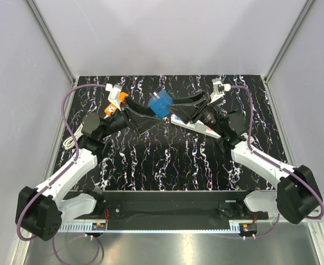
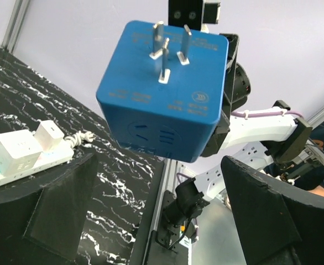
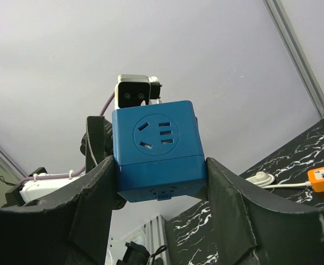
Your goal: Insert the plug
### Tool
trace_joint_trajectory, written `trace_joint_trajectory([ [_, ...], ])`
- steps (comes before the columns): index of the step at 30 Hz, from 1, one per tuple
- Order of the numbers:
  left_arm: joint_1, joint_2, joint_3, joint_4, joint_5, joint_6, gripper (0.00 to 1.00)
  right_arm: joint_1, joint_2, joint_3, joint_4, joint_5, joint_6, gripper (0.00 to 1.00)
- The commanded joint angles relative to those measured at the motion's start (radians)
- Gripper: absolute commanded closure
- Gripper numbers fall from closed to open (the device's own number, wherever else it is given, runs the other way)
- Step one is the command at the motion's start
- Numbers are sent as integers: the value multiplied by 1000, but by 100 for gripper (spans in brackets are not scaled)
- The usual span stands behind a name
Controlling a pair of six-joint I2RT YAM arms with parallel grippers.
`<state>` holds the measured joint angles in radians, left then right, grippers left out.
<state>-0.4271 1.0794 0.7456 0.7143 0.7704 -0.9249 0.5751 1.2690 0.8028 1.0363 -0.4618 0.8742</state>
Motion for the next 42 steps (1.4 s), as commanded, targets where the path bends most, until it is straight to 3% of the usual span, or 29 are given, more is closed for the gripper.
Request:
trace_joint_trajectory([
  [1, -13, 11, 6, 172, -45, -38, 1, 2, -14, -10, 158, 11, 55, 100],
  [4, -19, 30, -3, 269, -52, -90, 1, 3, 7, -39, 223, 9, 97, 100],
  [9, -44, 56, 14, 286, -45, -94, 7, 3, 41, -86, 284, 9, 144, 100],
  [12, -53, 65, 6, 292, -51, -77, 33, 3, 47, -122, 310, 26, 152, 100],
  [13, -55, 66, 6, 287, -51, -75, 52, 3, 44, -129, 311, 28, 151, 100],
  [14, -56, 68, 6, 283, -48, -74, 62, 3, 44, -134, 308, 28, 143, 100],
  [17, -55, 68, 18, 232, -33, -54, 83, 3, 40, -149, 275, 25, 140, 100],
  [21, -55, 54, 9, 208, -16, -37, 100, 3, 33, -169, 246, 11, 123, 82],
  [26, -55, 37, 9, 129, 26, 3, 100, 5, 17, -174, 185, -29, 76, 58],
  [33, -55, 25, -2, 93, 79, 0, 100, 3, -62, -146, -4, -78, -15, 34],
  [36, -55, 8, -8, 71, 95, 3, 100, 3, -79, -123, -50, -124, -35, 25],
  [42, -55, -29, 0, -57, 138, 66, 100, 3, -99, -77, -165, -207, -102, 18],
])
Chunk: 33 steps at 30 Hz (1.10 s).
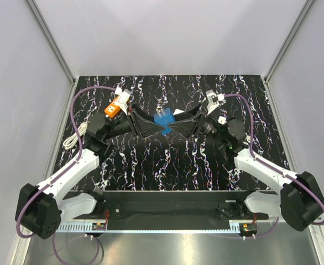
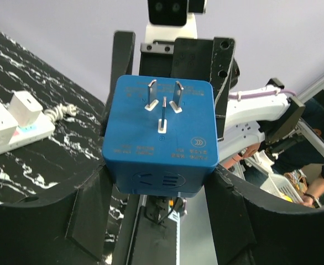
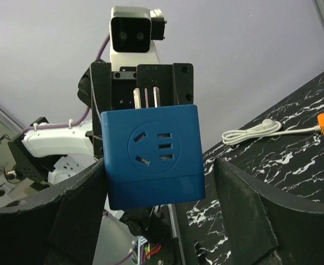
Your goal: Insert the plug
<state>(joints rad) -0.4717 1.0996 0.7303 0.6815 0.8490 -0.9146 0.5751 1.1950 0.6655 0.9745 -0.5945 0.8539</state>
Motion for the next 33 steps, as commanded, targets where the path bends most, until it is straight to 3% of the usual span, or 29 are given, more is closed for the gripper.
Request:
trace_joint_trajectory([
  [1, -10, -61, 17, -51, 65, 71, 100, 3, -26, 71, -117, -88, -90, 16],
  [8, -10, -107, 67, -425, 131, 284, 100, 0, -64, 186, -344, -214, -211, 11],
  [11, -10, -103, 89, -499, 185, 342, 100, 2, -51, 247, -485, -322, -259, 11],
  [14, -10, -96, 95, -517, 229, 359, 100, 2, -29, 288, -598, -451, -271, 12],
  [20, -10, -78, 121, -565, 292, 396, 100, 2, -31, 353, -888, -508, -432, 12],
  [24, -10, -63, 146, -626, 303, 437, 100, 2, -38, 350, -924, -554, -435, 12],
  [33, -12, -47, 164, -649, 311, 454, 100, 3, 11, 365, -968, -501, -434, 12],
])
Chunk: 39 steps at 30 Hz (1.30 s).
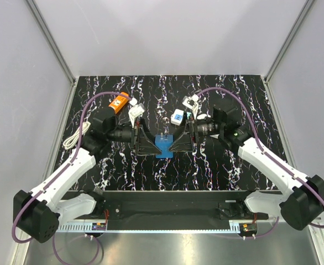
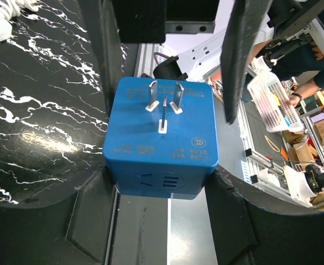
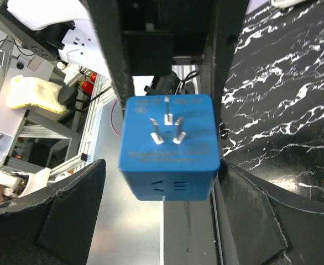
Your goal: Insert the plug
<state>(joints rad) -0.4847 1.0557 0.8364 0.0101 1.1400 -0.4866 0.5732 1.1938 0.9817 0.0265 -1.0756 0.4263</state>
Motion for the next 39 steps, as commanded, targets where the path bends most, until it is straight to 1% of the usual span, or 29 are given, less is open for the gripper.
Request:
trace_joint_trajectory([
  [1, 1, -2, 58, 18, 20, 29, 100, 5, 15, 51, -22, -18, 2, 12],
  [6, 0, 7, 70, -38, 9, 75, 100, 5, 44, 74, -22, -20, 37, 14],
  [12, -6, 36, 78, -61, 6, 91, 100, 5, 59, 92, -22, -15, 49, 16],
  [14, -8, 43, 79, -67, 6, 94, 100, 5, 69, 100, -20, -24, 51, 25],
  [16, -8, 44, 82, -68, 0, 97, 100, 5, 76, 101, -22, -29, 49, 29],
  [17, -8, 44, 89, -73, 1, 98, 100, 7, 82, 98, -52, -30, 49, 28],
  [20, -9, 43, 93, -75, 9, 102, 100, 5, 95, 87, -62, -23, 49, 24],
  [22, -11, 44, 95, -82, 6, 108, 100, 5, 99, 84, -66, -20, 42, 31],
  [23, -9, 44, 98, -93, 4, 115, 100, 5, 99, 83, -68, -20, 39, 44],
  [25, -9, 44, 101, -99, -6, 117, 99, 5, 95, 81, -69, -11, 38, 62],
  [26, -9, 44, 105, -113, -23, 118, 95, 5, 95, 81, -68, -4, 38, 72],
  [27, -9, 46, 110, -122, -38, 120, 81, 5, 92, 81, -68, -1, 37, 85],
  [29, -9, 47, 130, -153, -86, 126, 59, 5, 81, 84, -66, 11, 35, 98],
  [31, -9, 46, 145, -176, -141, 132, 31, 5, 64, 89, -66, 34, 37, 100],
  [34, -5, 35, 177, -179, -169, 115, 17, 7, 34, 77, -37, 94, 66, 100],
  [35, -5, 32, 194, -162, -174, 83, 14, 4, 26, 71, 30, 124, 78, 100],
  [37, 6, 18, 205, -131, -178, 45, 8, 4, -2, 60, 71, 169, 113, 100],
  [39, 15, 3, 219, -73, -177, -16, 5, 4, -19, 52, 156, 221, 147, 100],
])
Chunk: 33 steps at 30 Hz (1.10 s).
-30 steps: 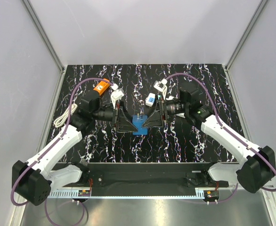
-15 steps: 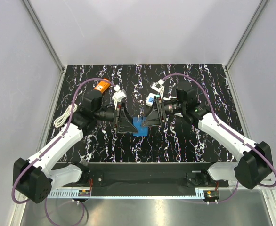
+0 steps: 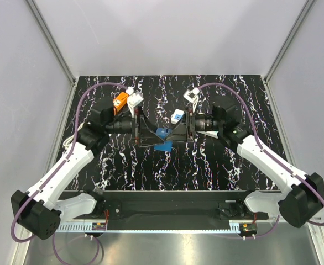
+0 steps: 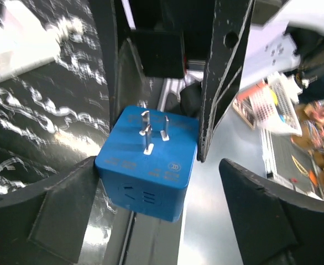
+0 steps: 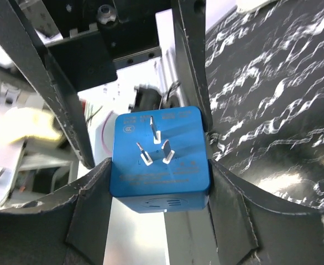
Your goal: Insert the plug
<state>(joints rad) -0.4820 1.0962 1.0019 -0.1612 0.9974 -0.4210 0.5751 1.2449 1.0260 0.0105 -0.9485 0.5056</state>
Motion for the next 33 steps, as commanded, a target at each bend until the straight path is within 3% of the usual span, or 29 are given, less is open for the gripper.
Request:
trace_joint_trajectory([
  [1, 23, -44, 56, 133, -36, -100, 4, 2, -85, 0, 208, 121, 109, 100],
  [9, 71, -79, 106, 250, -28, -226, 1, 2, -101, 17, 544, 178, 302, 100],
  [13, 88, -85, 77, 495, -13, -373, 1, 2, -75, -3, 751, 201, 417, 100],
  [17, 88, -73, 23, 777, -29, -597, 1, 2, -39, -61, 1078, 266, 537, 100],
  [22, 88, -35, -23, 1050, -83, -740, 1, 9, 1, -102, 1223, 345, 602, 100],
  [25, 79, -19, -31, 1111, -108, -771, 1, 20, 8, -121, 1249, 381, 591, 100],
  [33, 36, 17, -63, 1046, -161, -688, 1, 35, 50, -152, 1332, 467, 594, 100],
])
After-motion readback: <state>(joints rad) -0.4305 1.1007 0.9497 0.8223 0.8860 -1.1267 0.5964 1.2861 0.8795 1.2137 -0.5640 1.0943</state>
